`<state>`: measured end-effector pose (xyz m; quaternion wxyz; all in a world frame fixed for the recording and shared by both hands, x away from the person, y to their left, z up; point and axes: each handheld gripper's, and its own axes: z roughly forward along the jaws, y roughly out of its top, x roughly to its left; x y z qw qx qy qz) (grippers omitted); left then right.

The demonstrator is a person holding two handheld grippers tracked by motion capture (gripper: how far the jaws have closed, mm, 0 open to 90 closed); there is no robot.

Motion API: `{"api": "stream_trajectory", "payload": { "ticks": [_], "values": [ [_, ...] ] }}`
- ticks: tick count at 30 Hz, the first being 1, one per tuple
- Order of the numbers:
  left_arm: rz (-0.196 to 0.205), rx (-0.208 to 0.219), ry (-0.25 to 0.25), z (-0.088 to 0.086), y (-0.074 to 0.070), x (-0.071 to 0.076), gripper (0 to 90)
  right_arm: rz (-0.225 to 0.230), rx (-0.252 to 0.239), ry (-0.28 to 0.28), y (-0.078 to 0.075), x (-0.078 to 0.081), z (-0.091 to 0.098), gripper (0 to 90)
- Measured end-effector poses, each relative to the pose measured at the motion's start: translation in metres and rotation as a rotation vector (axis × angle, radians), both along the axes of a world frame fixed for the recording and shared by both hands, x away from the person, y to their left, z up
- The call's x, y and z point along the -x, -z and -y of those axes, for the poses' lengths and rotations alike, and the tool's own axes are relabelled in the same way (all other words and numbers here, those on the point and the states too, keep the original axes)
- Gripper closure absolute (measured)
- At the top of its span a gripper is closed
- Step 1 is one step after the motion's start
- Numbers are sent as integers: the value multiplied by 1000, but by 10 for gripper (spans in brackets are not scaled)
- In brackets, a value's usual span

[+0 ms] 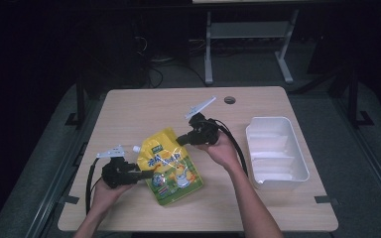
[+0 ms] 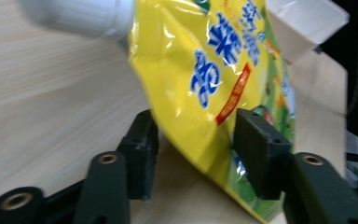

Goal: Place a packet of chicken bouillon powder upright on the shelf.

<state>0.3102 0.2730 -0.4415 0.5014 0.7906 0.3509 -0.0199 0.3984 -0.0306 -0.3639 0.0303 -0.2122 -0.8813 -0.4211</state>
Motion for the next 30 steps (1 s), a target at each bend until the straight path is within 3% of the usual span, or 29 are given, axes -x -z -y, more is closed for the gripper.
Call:
{"api": "stream_trajectory", "payload": {
  "ticks": [8, 13, 20, 30],
  "values": [
    [14, 82, 53, -1, -13, 5, 765, 30, -15, -20, -9, 12, 4, 900],
    [34, 91, 89, 3, -21, 9, 852, 34, -30, -11, -8, 16, 11, 899],
    [75, 58, 110, 8, -31, 14, 890, 26, -58, -17, -10, 22, 24, 897],
    [117, 14, 134, 12, -38, 20, 892, 17, -54, -35, -11, 27, 31, 867]
  ]
}}
